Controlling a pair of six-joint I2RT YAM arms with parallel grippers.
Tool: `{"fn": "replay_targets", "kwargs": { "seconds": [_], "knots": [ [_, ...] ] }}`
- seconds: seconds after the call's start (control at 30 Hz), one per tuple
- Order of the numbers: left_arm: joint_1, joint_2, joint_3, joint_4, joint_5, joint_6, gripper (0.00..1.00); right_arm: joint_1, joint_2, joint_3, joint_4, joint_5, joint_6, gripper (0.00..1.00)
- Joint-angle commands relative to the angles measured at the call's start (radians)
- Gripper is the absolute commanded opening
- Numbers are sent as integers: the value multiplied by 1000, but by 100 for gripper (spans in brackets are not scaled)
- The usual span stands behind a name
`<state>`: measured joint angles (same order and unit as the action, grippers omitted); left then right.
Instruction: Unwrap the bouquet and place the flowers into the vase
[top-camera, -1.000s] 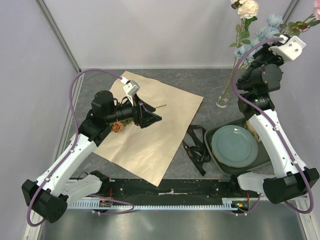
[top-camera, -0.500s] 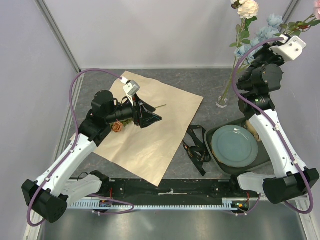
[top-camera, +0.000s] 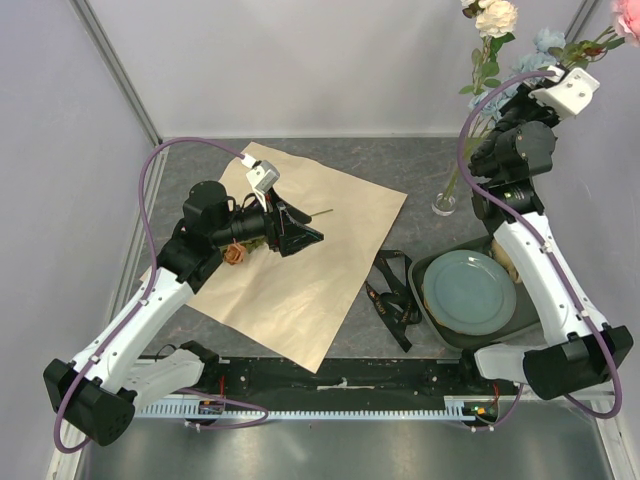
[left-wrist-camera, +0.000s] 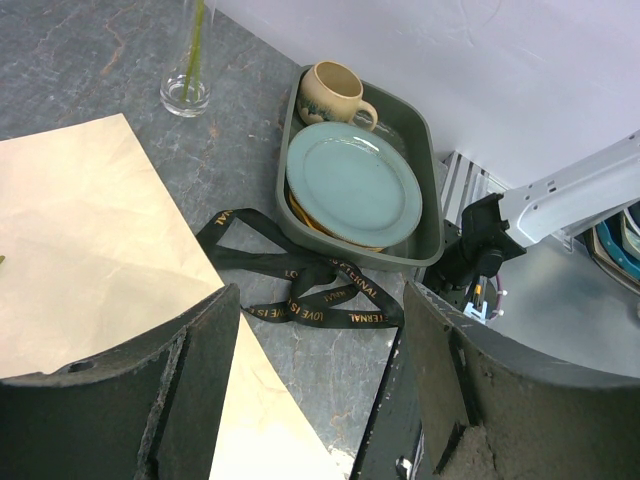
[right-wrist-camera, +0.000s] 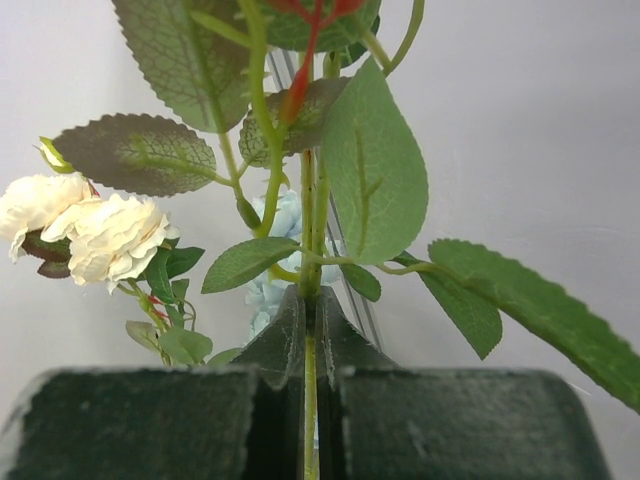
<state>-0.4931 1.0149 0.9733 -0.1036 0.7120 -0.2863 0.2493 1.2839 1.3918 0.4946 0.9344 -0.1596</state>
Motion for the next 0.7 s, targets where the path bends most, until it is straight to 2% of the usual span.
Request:
{"fn": "replay_targets", "kwargs": {
  "seconds": [0.0, 0.67],
  "knots": [
    [-4, -1, 31, 12, 12, 38, 73, -7, 17, 27, 5, -26, 19, 0],
    [-4, -1, 33, 12, 15, 33, 73, -7, 84, 32, -48, -45, 54, 0]
  ]
}}
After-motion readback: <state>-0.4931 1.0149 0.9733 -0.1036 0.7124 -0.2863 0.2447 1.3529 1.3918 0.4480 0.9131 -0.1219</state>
